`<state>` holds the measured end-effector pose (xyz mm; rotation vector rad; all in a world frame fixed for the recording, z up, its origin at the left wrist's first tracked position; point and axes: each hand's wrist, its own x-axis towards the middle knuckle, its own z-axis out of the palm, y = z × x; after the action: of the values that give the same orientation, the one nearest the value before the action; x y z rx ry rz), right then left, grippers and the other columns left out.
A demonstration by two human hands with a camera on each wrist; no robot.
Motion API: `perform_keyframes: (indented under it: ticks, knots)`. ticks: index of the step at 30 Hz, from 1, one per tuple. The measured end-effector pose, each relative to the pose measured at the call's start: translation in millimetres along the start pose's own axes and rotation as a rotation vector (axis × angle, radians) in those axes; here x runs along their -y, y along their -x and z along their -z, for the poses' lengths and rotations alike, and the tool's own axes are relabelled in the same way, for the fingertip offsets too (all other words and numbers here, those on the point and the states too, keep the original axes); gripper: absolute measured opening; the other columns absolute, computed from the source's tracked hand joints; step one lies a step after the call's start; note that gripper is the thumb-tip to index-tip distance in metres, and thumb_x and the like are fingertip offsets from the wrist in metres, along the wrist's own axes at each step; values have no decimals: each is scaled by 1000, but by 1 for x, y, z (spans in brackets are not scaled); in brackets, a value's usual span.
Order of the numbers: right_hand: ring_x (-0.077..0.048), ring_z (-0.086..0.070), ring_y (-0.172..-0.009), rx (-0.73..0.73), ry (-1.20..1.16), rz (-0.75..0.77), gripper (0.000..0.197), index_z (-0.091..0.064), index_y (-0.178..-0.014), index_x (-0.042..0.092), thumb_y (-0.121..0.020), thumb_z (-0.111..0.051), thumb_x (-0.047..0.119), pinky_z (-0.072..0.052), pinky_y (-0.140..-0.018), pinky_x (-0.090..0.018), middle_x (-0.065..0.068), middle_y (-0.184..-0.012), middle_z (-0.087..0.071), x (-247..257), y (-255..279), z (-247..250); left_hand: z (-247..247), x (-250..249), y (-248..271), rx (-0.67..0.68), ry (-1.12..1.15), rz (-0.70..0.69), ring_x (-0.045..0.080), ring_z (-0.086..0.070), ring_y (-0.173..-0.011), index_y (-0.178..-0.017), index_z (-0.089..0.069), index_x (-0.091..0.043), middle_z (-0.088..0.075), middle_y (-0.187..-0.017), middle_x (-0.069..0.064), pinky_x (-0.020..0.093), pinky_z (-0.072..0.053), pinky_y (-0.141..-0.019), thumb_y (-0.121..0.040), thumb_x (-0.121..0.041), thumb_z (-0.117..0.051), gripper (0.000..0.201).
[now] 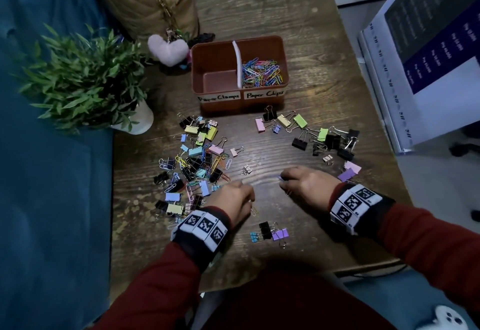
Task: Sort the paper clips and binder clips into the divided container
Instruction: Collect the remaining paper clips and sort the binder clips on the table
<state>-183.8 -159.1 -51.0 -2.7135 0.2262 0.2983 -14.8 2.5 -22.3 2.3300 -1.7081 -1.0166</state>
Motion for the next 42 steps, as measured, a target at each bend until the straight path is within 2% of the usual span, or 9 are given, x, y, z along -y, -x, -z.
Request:
perform_keyframes:
  ticks: [3, 9, 12, 16, 21, 31, 34, 38, 42]
  knots:
    - [-28, -63, -80, 30, -16, -65, 16, -68, -90, 8, -74, -70, 5, -54, -65, -33, -10, -93, -64, 7, -4, 8, 10, 2, -10, -71, 67, 60, 19, -54, -103, -107, -58, -20, -56, -113, -1, 33, -46, -92, -92, -26, -54, 17]
    - [-27, -60, -92, 51, -90, -307, 20, -59, -106, 14, -87, -54, 9, -48, -78, -34, -7, -101, -58, 21, -18, 13, 25, 8, -21, -219, 121, 122, 19, -57, -101, -110, -57, -21, -56, -113, -1, 31, -46, -90, -87, -18, -62, 23]
    - [-29, -61, -91, 42, -109, -438, 20, -57, -99, 14, -83, -51, 3, -48, -75, -34, -9, -98, -61, 25, -25, 18, 22, 9, -10, -114, 48, 170, 17, -60, -91, -98, -63, -21, -63, -104, -1, 29, -49, -86, -86, -17, -63, 13]
    - [-32, -62, -90, 67, -75, -468, 20, -56, -99, 11, -82, -50, 1, -48, -74, -35, -13, -97, -62, 29, -29, 20, 3, 3, 12, 62, -42, 197, 19, -62, -95, -106, -63, -21, -65, -106, -1, 28, -49, -85, -85, -23, -66, 21]
    - [-30, -61, -90, 58, -57, -466, 19, -55, -100, 11, -84, -50, 3, -46, -73, -33, -12, -98, -61, 33, -28, 21, -12, -5, 18, -13, -155, 140, 18, -63, -92, -110, -61, -22, -66, -103, -1, 29, -51, -81, -93, -21, -53, 19]
    - [-29, -60, -86, -20, -146, -482, 19, -56, -91, 12, -79, -50, -3, -42, -69, -30, -8, -89, -57, 31, -26, 17, -18, -3, 9, 49, -116, 165, 21, -58, -92, -101, -53, -20, -58, -103, 0, 33, -50, -81, -84, -23, -59, 18]
    - [-26, -57, -83, -48, -189, -491, 18, -58, -90, 9, -81, -51, -5, -41, -70, -27, -3, -86, -46, 30, -27, 14, -20, -1, 11, 37, -127, 111, 22, -56, -94, -99, -55, -18, -56, -104, 1, 32, -49, -82, -85, -23, -58, 15]
    - [-26, -58, -83, -37, -224, -505, 19, -60, -86, 9, -78, -49, -6, -40, -68, -26, -7, -87, -58, 28, -29, 14, -20, 1, 13, -7, -142, -47, 18, -52, -99, -99, -58, -17, -50, -106, 0, 28, -48, -79, -88, -23, -54, 14]
    - [-22, -56, -78, 10, -278, -514, 19, -60, -82, 11, -77, -50, -5, -40, -67, -23, 0, -76, -56, 28, -30, 20, -13, -2, 5, 47, -214, -219, 20, -47, -114, -110, -61, -16, -50, -124, 0, 30, -42, -92, -93, -22, -49, 22]
